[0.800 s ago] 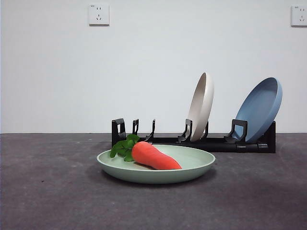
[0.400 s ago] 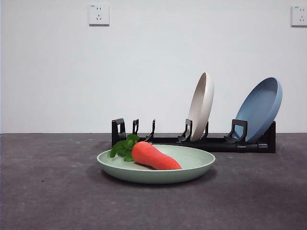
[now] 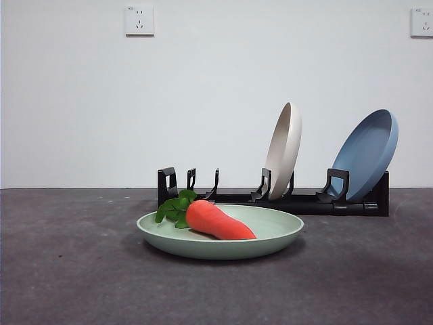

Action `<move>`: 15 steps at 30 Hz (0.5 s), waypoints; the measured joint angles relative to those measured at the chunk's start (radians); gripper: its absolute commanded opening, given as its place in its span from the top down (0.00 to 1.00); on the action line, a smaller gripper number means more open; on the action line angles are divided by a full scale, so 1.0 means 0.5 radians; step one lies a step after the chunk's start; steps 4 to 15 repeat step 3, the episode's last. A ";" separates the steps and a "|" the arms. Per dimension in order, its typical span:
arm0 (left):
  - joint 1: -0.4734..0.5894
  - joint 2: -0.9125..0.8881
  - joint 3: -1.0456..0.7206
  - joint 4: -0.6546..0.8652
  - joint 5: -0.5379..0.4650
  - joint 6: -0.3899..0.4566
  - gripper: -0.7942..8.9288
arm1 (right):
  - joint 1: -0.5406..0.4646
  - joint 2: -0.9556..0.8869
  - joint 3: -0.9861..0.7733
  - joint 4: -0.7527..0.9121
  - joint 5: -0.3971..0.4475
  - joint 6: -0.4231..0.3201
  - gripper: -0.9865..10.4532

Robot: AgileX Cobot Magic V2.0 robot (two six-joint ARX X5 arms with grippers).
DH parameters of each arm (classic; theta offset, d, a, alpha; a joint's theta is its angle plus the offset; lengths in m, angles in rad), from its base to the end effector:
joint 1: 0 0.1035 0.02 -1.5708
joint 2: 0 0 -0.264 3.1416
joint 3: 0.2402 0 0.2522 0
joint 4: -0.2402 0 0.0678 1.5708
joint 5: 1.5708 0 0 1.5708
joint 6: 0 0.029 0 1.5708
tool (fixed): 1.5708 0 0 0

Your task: Take the green plate from the plate rack,put the plate on the table,take the carrot from the table,put the carrot in the plate

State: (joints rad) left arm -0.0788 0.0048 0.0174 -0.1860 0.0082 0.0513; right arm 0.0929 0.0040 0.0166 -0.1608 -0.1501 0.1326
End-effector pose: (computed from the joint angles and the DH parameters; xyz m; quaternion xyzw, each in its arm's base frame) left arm 0.0952 -0.0078 0.1511 0.0286 0.0854 -0.0455 0.9949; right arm 0.0948 0.0132 0.1534 0.0677 0.0818 0.1157 0.9876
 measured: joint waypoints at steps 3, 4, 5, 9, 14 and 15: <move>0.000 0.000 0.000 0.000 0.000 0.000 0.92 | 0.001 0.000 0.000 0.000 0.000 -0.001 0.91; 0.000 0.000 0.000 0.000 0.000 0.000 0.92 | 0.001 0.000 0.000 0.000 0.000 -0.001 0.91; 0.000 0.000 0.000 0.000 0.000 0.000 0.92 | 0.001 0.000 0.000 0.000 0.000 -0.001 0.91; 0.000 0.000 0.000 0.000 0.000 0.000 0.92 | 0.001 0.000 0.000 0.000 0.000 -0.001 0.91; 0.000 0.000 0.000 0.000 0.000 0.000 0.92 | 0.001 0.000 0.000 0.000 0.000 -0.001 0.91; 0.000 0.000 0.000 0.000 0.000 0.000 0.92 | 0.001 0.000 0.000 0.000 0.000 -0.001 0.91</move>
